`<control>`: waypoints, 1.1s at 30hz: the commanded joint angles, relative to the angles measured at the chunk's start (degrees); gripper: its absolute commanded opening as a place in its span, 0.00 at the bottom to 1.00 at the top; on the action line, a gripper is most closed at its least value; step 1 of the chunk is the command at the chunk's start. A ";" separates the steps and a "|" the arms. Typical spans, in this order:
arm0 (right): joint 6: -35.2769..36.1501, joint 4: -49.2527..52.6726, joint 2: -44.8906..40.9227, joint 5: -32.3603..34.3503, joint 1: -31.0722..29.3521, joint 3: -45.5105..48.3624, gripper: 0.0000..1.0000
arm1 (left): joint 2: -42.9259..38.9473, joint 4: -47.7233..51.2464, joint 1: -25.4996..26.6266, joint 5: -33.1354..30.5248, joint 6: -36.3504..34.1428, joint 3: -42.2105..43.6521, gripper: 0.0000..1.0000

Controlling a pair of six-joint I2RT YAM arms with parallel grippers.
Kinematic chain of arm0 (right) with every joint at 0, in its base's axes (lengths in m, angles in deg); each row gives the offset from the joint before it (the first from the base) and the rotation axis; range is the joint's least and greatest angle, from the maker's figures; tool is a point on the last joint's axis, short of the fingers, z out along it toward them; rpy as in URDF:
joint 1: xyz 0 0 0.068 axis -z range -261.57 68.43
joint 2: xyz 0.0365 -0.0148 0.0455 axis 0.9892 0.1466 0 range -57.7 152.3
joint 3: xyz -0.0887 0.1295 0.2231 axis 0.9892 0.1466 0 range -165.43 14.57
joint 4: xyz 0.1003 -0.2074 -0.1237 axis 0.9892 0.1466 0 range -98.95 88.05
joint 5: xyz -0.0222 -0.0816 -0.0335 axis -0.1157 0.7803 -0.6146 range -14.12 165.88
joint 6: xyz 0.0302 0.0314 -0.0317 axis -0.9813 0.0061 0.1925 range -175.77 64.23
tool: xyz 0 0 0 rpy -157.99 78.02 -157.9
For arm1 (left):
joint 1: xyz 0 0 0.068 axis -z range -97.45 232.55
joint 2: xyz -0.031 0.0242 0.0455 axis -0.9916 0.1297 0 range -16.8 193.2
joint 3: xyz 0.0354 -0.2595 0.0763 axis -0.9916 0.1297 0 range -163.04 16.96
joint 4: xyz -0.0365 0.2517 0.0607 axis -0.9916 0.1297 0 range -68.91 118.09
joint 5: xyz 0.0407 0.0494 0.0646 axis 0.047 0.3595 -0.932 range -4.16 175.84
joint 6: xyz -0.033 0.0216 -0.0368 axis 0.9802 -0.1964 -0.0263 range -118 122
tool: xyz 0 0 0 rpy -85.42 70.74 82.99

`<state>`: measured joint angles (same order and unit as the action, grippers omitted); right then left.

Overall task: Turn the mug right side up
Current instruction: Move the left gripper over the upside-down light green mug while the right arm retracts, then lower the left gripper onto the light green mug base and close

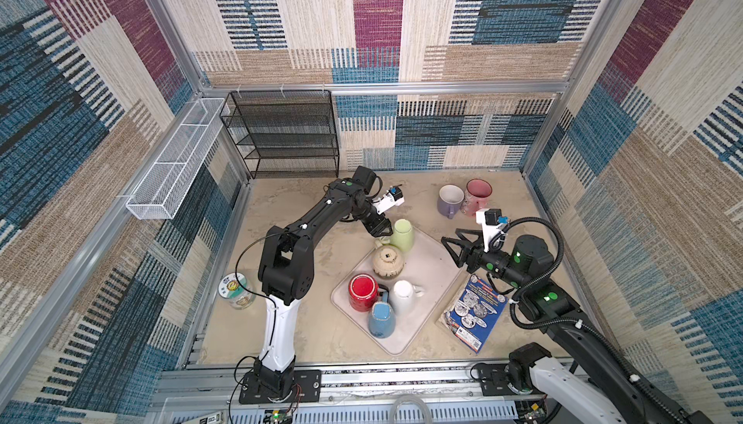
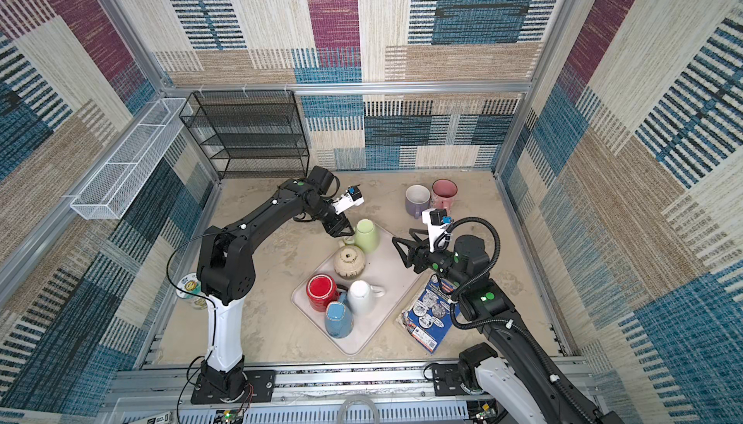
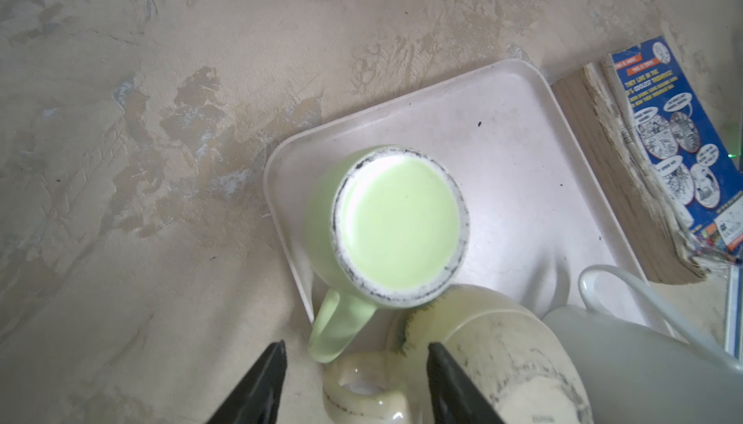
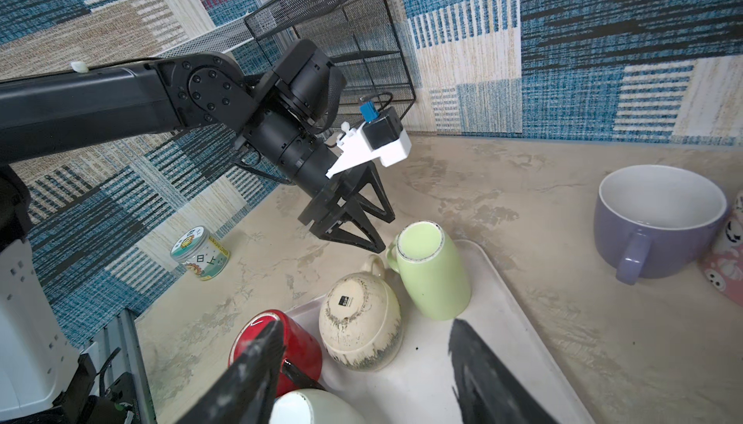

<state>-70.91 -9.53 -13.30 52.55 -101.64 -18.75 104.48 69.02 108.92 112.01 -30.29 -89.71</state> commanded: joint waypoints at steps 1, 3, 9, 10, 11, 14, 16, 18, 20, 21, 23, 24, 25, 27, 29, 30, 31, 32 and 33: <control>-0.29 -2.49 0.11 2.73 -0.10 0.35 0.68 | 0.69 0.95 0.50 2.41 -2.48 -0.56 0.61; -0.22 -2.84 0.16 2.96 -0.13 0.42 0.68 | 0.89 1.01 1.02 2.31 -2.99 -0.47 0.61; -0.14 -3.10 0.90 3.28 -0.05 0.32 0.67 | 2.52 0.97 2.17 0.54 -3.23 -1.27 0.61; -0.15 -2.98 0.78 3.23 -0.07 0.28 0.67 | 2.86 0.97 2.28 0.27 -3.11 -1.43 0.61; -0.15 -3.01 0.86 3.28 -0.05 0.36 0.67 | 3.15 0.98 2.41 0.05 -3.04 -1.59 0.61; -0.09 -2.87 0.60 3.33 -0.11 0.45 0.67 | 3.62 0.81 2.93 -1.00 -2.86 -1.56 0.58; -0.11 -2.93 0.42 3.45 -0.09 0.52 0.67 | 3.40 0.37 3.46 -2.20 -2.55 -1.05 0.53; -0.16 -3.02 0.48 3.39 -0.07 0.54 0.67 | 3.06 -0.51 4.07 -3.43 -2.05 -0.33 0.48; -0.17 -3.11 0.46 3.44 -0.12 0.60 0.67 | 2.51 -1.39 4.60 -4.38 -1.23 0.28 0.44; -0.20 -3.03 0.38 3.50 -0.07 0.63 0.67 | 2.11 -2.00 4.88 -4.83 -0.81 0.92 0.42; -0.23 -3.26 0.16 3.94 -0.08 0.76 0.67 | 1.55 -2.87 5.59 -5.82 -0.36 1.85 0.37; -0.24 -3.29 0.07 4.06 -0.05 0.76 0.67 | 1.38 -3.09 6.00 -6.19 -0.31 2.16 0.34; -0.23 -3.24 -0.11 4.05 -0.11 0.79 0.68 | 1.26 -3.11 6.35 -6.47 -0.15 2.47 0.31; -0.24 -3.11 -0.15 4.03 -0.10 0.69 0.67 | 1.16 -3.12 7.08 -6.55 -0.05 2.87 0.28; -0.34 -3.02 -0.37 4.10 -0.05 0.71 0.67 | 1.14 -3.44 7.70 -7.22 0.12 3.18 0.28; -0.30 -2.94 -0.54 4.15 -0.07 0.78 0.67 | 1.18 -3.45 7.97 -7.55 0.13 3.23 0.27; -0.34 -2.89 -0.75 4.24 -0.05 0.74 0.67 | 1.43 -3.43 8.10 -7.83 0.28 3.23 0.27; -0.33 -2.80 -0.89 4.31 -0.10 0.88 0.67 | 1.62 -3.45 8.33 -8.43 0.45 3.06 0.28; -0.33 -2.69 -1.19 4.39 -0.05 0.91 0.67 | 1.96 -3.45 8.48 -9.10 0.65 2.79 0.28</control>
<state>-70.89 -10.38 -13.97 56.15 -101.64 -17.99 106.20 66.22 117.12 104.34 -31.08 -86.67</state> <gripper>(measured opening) 0.675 0.276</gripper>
